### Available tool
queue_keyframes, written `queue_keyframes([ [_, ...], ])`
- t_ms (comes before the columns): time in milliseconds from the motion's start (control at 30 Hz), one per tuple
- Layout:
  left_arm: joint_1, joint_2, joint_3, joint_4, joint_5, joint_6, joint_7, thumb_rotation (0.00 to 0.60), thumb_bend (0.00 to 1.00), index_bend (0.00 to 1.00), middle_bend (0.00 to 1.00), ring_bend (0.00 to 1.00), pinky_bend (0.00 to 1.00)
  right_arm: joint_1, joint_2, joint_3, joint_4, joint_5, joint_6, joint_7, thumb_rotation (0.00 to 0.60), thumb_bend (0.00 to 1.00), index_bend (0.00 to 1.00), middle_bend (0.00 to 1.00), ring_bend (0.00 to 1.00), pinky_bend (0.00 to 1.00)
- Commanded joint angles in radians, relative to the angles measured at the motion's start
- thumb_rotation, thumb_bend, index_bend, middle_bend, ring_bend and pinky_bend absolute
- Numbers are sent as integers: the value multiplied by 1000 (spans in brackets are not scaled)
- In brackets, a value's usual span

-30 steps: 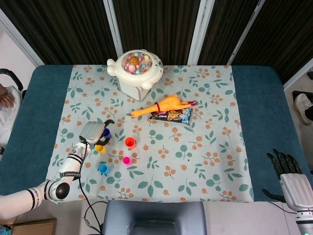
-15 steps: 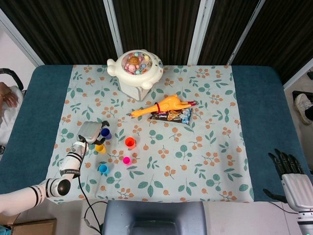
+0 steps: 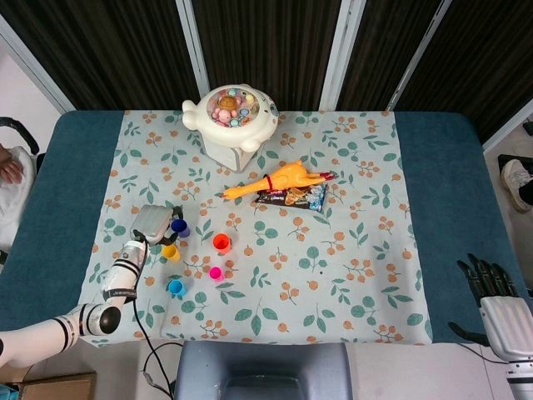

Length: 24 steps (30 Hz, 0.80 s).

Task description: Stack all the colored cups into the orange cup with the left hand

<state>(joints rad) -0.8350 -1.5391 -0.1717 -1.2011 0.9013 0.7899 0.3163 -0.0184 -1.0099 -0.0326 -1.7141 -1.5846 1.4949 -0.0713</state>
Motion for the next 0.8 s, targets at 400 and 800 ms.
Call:
queue_keyframes([
  [400,47,147,-49,-245,118,109,-101,600,337,520,1000,1000,1000,0,3,-7,-1,-11,-2,6,600,213,0,0,0,0],
  [800,59,176,-39,-442,129,204,3,600,339,522,1000,1000,1000,-6,10,-18,-2,-42,15,23,600,213,0,0,0,0],
])
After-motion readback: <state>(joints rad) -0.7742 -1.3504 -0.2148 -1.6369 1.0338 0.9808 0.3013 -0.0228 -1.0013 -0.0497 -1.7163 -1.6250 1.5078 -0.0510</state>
